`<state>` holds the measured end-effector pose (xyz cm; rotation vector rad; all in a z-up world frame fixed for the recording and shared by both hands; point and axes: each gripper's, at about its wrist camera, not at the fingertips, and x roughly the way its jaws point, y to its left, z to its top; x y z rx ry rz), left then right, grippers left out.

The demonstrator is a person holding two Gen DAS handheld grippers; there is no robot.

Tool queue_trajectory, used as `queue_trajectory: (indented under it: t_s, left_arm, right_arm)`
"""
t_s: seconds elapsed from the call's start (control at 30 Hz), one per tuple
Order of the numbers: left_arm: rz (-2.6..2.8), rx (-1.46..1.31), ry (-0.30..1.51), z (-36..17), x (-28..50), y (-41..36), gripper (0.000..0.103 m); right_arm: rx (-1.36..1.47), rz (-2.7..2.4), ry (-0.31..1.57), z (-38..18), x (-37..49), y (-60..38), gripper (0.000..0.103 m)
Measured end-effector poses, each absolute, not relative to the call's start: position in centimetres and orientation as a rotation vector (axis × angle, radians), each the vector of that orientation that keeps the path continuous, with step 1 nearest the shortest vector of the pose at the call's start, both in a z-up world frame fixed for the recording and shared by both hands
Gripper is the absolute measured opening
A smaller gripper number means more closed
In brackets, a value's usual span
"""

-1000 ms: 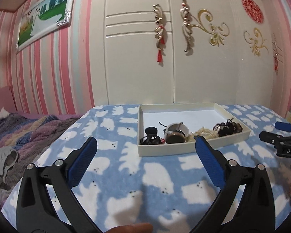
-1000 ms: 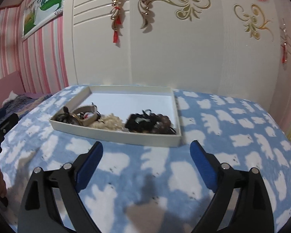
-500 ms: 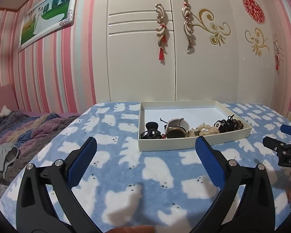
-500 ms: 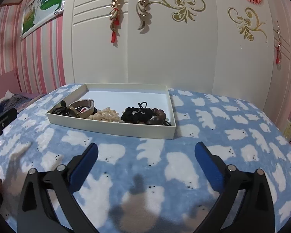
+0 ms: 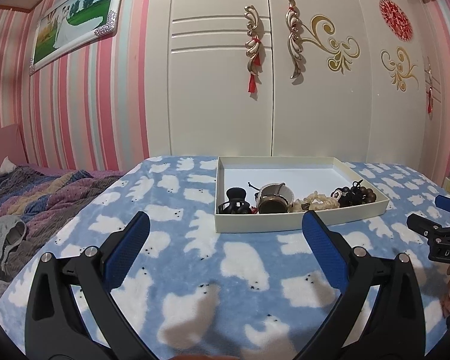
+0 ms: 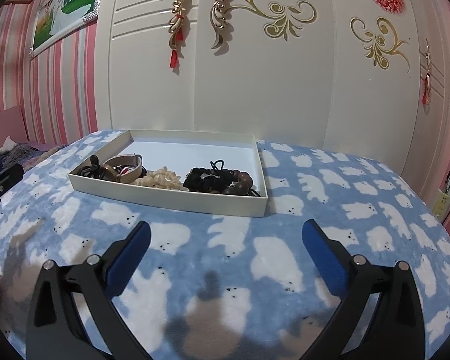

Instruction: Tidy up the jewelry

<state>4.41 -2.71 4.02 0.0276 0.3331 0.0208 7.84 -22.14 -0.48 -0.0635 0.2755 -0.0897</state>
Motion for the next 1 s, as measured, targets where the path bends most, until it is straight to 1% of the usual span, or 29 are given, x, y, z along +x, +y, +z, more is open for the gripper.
queue_trajectory:
  t_s: [1.0]
  left_arm:
    - [0.020,0.038,0.327,4.09,4.26,-3.08,0.100]
  right_arm:
    - [-0.049,-0.086,0.274,-0.42,7.82,-22.48,0.101]
